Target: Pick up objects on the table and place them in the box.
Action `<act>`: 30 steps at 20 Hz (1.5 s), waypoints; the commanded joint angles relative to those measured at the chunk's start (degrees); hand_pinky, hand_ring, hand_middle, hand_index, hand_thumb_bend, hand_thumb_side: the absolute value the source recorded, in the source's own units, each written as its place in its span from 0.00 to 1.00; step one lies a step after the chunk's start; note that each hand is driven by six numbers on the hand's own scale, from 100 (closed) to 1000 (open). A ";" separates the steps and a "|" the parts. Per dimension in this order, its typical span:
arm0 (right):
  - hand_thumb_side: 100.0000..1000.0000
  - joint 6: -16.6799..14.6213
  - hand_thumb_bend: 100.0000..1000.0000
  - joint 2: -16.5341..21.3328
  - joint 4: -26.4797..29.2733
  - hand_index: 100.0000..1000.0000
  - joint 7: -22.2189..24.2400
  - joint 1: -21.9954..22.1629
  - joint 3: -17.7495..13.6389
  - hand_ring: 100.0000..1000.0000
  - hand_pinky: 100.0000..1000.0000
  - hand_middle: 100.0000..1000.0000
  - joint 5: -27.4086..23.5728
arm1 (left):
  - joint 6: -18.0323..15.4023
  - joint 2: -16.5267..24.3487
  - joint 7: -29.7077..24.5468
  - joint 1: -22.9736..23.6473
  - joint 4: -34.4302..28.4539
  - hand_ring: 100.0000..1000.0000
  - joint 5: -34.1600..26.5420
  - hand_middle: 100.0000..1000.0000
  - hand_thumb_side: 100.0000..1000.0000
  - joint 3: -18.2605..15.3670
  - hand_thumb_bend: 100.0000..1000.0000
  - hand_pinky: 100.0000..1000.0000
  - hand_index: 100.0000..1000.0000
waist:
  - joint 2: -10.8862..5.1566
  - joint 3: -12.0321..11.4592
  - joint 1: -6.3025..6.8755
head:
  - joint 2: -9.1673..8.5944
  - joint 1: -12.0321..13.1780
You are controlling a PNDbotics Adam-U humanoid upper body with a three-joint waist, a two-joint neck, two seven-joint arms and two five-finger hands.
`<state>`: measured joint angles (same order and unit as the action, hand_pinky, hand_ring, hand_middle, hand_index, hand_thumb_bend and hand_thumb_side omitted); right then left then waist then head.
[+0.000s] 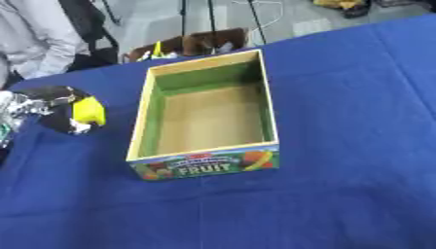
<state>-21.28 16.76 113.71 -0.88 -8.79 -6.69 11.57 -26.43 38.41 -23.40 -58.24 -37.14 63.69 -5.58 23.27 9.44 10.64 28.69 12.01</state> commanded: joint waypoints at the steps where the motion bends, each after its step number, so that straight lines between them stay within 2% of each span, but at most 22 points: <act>1: 0.51 -0.17 0.16 0.91 0.89 0.67 -0.02 -0.15 -0.17 0.92 0.66 0.46 0.36 | 0.19 2.70 1.70 -0.24 -0.38 0.52 0.92 0.58 0.59 -0.25 0.00 0.34 0.77 | -1.11 -0.13 -0.35 | -0.40 0.04; 4: 0.51 -0.15 0.16 0.88 0.89 0.67 -0.06 -0.10 -0.18 0.92 0.67 0.46 0.40 | 1.03 2.85 5.09 0.03 -0.79 0.41 1.13 0.43 0.62 -0.52 0.00 0.17 0.62 | -1.13 -0.20 -0.41 | -0.28 -0.07; 8: 0.51 -0.05 0.16 0.81 0.89 0.67 0.00 0.01 -0.18 0.92 0.67 0.46 0.39 | 2.56 2.80 12.01 0.27 -1.68 0.39 0.44 0.34 0.59 -0.99 0.00 0.13 0.53 | -1.27 -0.44 -0.53 | 0.02 -0.29; 9: 0.51 -0.01 0.16 0.79 0.89 0.67 -0.02 0.06 -0.21 0.92 0.67 0.46 0.37 | 2.67 2.84 13.11 0.30 -1.75 0.39 -0.03 0.33 0.61 -1.01 0.00 0.12 0.51 | -1.37 -0.51 -0.58 | 0.14 -0.37; 10: 0.51 0.05 0.16 0.77 0.89 0.67 -0.04 0.13 -0.23 0.92 0.67 0.46 0.32 | 2.71 2.90 13.89 0.32 -1.87 0.38 -0.57 0.32 0.56 -1.03 0.00 0.12 0.50 | -1.49 -0.58 -0.64 | 0.25 -0.43; 12: 0.51 0.22 0.16 0.68 0.89 0.67 -0.07 0.25 -0.27 0.92 0.66 0.46 0.18 | 2.66 2.87 14.65 0.26 -2.37 0.37 -2.38 0.29 0.54 -1.26 0.00 0.10 0.47 | -1.82 -0.77 -0.80 | 0.47 -0.63; 17: 0.51 0.81 0.14 0.49 0.89 0.67 -0.21 0.62 -0.40 0.91 0.66 0.46 -0.58 | 3.18 3.11 14.19 0.09 -5.79 0.35 -8.12 0.25 0.50 -1.40 0.00 0.06 0.43 | -3.17 -1.38 -1.30 | 1.13 -1.43; 22: 0.52 1.43 0.13 0.35 0.89 0.67 -0.44 0.71 -0.49 0.91 0.66 0.46 -1.92 | 4.16 2.59 13.73 -0.36 -10.33 0.34 -11.06 0.23 0.50 -0.10 0.00 0.06 0.41 | -4.63 -1.61 -1.82 | 1.95 -1.83; 25: 0.52 1.84 0.12 0.23 0.89 0.67 -0.48 0.69 -0.47 0.91 0.66 0.46 -2.71 | 3.68 1.03 12.70 -1.11 -13.73 0.34 -13.77 0.23 0.49 1.26 0.00 0.05 0.41 | -5.39 -1.55 -2.06 | 3.12 -2.39; 30: 0.52 2.56 0.12 0.01 0.89 0.67 0.05 0.51 -0.18 0.91 0.66 0.46 -3.71 | 3.38 -2.22 8.92 -2.24 -18.44 0.33 -21.82 0.22 0.49 3.72 0.00 0.04 0.40 | -6.27 -1.26 -2.04 | 4.58 -3.24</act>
<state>-18.97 16.57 113.71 -0.92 -8.01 -6.70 8.40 -23.04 35.32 -13.58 -59.05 -53.47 44.01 -2.29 18.33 8.23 9.00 32.66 8.99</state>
